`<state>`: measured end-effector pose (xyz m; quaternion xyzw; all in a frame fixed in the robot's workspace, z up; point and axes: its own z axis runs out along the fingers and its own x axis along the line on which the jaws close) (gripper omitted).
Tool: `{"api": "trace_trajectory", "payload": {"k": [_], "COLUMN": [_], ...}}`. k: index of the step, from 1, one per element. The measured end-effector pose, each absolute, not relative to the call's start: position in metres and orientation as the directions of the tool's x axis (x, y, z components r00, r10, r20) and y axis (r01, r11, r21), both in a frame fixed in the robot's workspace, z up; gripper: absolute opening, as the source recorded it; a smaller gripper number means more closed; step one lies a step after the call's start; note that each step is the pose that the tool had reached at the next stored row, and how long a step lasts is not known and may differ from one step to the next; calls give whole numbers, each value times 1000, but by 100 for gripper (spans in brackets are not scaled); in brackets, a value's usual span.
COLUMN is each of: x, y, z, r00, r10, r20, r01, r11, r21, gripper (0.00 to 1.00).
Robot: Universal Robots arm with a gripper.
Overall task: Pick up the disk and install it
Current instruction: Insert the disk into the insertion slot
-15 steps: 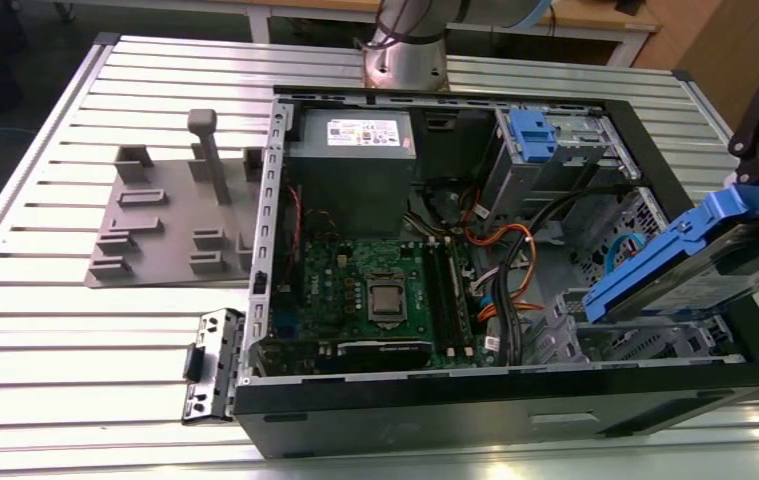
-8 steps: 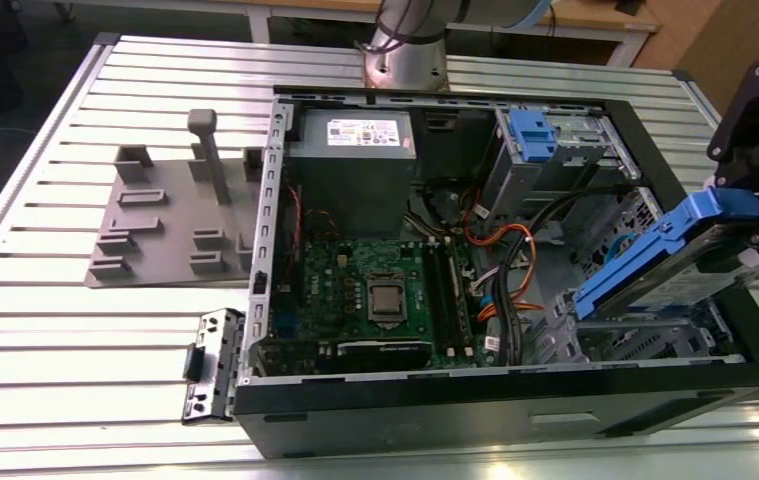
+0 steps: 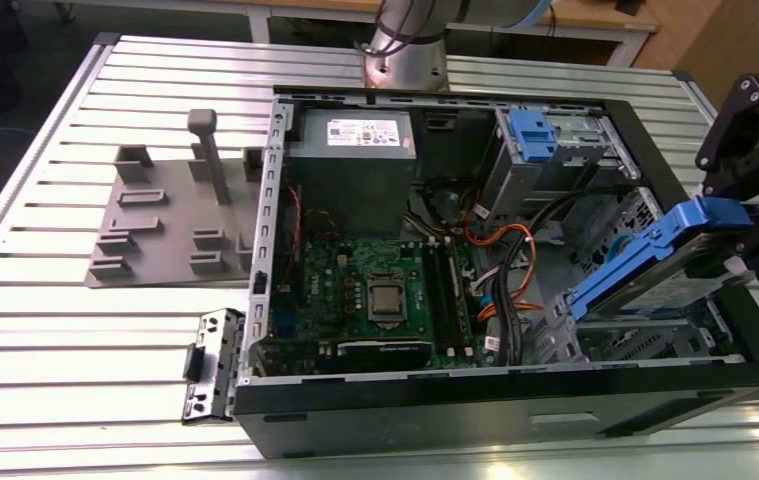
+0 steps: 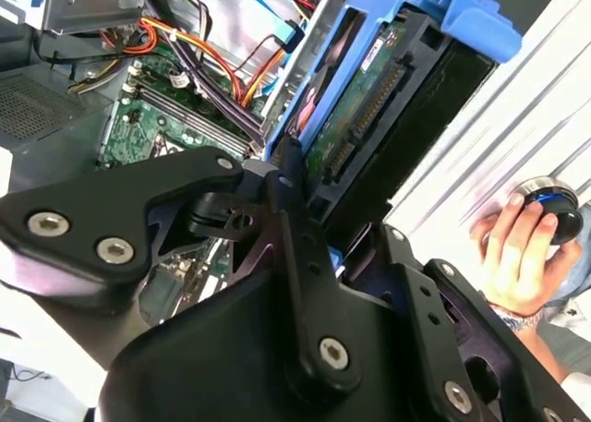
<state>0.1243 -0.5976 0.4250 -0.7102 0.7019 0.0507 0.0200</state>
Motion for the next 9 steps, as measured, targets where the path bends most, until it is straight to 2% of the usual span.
{"api": "trace_trajectory", "payload": {"k": [9], "x": [124], "y": [-598], "z": [410], "r00": [9], "r10": [-995], "r20": [-101], "r01": [-999], "r11": [-14], "r21": [43], "gripper": [36]}}
